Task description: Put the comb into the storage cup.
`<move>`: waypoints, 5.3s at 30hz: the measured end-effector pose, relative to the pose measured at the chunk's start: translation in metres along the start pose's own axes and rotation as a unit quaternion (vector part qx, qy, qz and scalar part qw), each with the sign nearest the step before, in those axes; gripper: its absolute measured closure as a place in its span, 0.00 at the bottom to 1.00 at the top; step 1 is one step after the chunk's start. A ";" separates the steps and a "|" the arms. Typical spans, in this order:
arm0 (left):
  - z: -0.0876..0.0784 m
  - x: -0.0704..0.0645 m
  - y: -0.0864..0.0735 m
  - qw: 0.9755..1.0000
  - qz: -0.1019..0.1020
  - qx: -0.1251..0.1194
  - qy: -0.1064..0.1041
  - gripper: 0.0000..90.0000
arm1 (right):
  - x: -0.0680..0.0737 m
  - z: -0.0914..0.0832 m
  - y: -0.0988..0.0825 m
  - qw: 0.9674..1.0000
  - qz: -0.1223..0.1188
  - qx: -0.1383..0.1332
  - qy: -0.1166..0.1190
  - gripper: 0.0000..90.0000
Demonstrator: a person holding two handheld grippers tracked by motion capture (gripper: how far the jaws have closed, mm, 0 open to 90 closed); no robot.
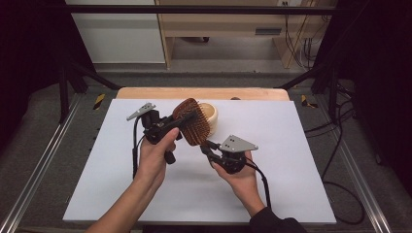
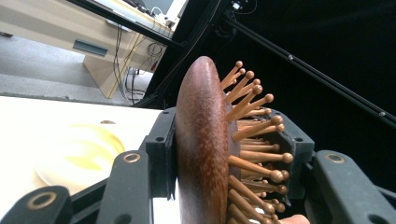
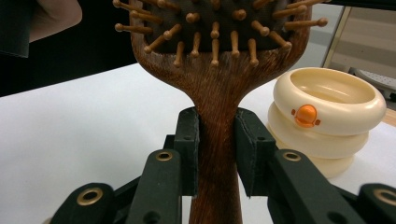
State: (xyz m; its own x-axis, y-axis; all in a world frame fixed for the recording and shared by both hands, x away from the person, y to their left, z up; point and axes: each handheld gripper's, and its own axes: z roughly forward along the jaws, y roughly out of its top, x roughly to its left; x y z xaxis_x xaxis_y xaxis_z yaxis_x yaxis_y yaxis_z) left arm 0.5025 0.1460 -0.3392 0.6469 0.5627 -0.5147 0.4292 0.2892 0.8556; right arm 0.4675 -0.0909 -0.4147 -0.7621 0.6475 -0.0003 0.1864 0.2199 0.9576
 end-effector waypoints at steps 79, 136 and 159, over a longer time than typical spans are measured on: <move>0.006 -0.034 0.083 0.994 0.086 -0.044 0.044 0.56 | -0.063 -0.098 -0.052 0.990 0.075 0.010 -0.123 0.09; 0.042 -0.024 0.108 0.991 0.100 -0.064 0.063 0.56 | -0.067 -0.100 -0.056 0.990 0.082 0.010 -0.118 0.08; 0.047 -0.010 0.111 0.988 0.090 -0.089 0.091 0.56 | -0.066 -0.100 -0.056 0.990 0.077 0.007 -0.115 0.08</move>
State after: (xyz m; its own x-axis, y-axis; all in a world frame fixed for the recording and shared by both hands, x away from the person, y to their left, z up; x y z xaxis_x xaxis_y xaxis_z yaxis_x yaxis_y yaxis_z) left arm 0.5734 0.1366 -0.2418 0.5713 0.7432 -0.3482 0.1895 0.2933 0.9371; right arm 0.4454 -0.2194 -0.4392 -0.5624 0.8231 0.0791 0.2996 0.1138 0.9472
